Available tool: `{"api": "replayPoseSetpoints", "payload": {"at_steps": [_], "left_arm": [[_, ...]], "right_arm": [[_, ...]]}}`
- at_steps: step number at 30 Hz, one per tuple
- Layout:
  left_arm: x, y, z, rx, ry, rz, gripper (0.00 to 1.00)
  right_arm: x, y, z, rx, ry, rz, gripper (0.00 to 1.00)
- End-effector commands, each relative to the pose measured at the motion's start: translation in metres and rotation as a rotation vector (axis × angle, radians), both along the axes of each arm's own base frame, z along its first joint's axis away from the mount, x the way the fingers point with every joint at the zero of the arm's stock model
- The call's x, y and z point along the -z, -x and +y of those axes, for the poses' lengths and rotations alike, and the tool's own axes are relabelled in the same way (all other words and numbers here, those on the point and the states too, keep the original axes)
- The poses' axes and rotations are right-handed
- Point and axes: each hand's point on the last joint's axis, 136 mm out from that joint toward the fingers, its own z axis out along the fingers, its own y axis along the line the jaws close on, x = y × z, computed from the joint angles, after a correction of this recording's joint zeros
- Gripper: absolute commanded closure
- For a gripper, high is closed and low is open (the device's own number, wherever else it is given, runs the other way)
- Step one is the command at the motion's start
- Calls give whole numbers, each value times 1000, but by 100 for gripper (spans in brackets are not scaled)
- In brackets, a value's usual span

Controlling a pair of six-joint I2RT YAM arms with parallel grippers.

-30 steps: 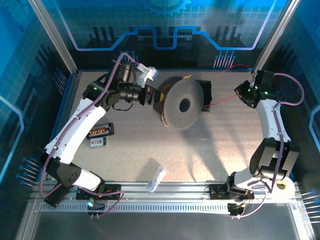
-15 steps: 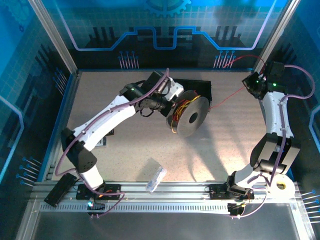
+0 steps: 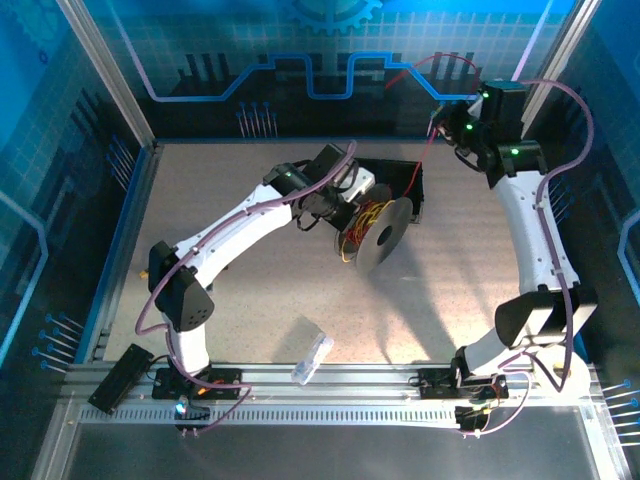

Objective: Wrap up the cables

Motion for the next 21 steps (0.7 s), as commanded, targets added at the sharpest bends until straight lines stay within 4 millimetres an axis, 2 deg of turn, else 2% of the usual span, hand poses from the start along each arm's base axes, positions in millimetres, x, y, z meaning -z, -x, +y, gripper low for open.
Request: {"api": "replayPoseSetpoints", "payload": {"at_steps": [1,3,7,9,11,13,16,18,21], "left_arm": [[15,5,8,-32,-73,65,100],[17,3,10,-45,-79,66,100],[18,-2,14,-83,-67,71,100],[18,-6,15,-111,-60,73,100],[17,-10,15,-134,-43,81,100],[18,-17,16,-165,-26,100,100],[21,-25,20,-212,-12,124,100],[23,-29,25,-245,-7,134,100],[24,-37,36,-305,13,150,100]], "right_arm": [[-43,-5,27,-24,-44,-133,100],[-48,-3,37,-40,-36,-145,100],[-46,-5,35,-31,-31,-139,100],[-46,-7,42,-51,-54,-137,100],[-49,-7,61,-103,-91,-145,100],[-56,-1,92,-184,-127,-164,100],[-70,19,141,-326,-196,-223,100],[-75,36,166,-387,-205,-262,100],[-65,49,178,-397,-161,-274,100]]}}
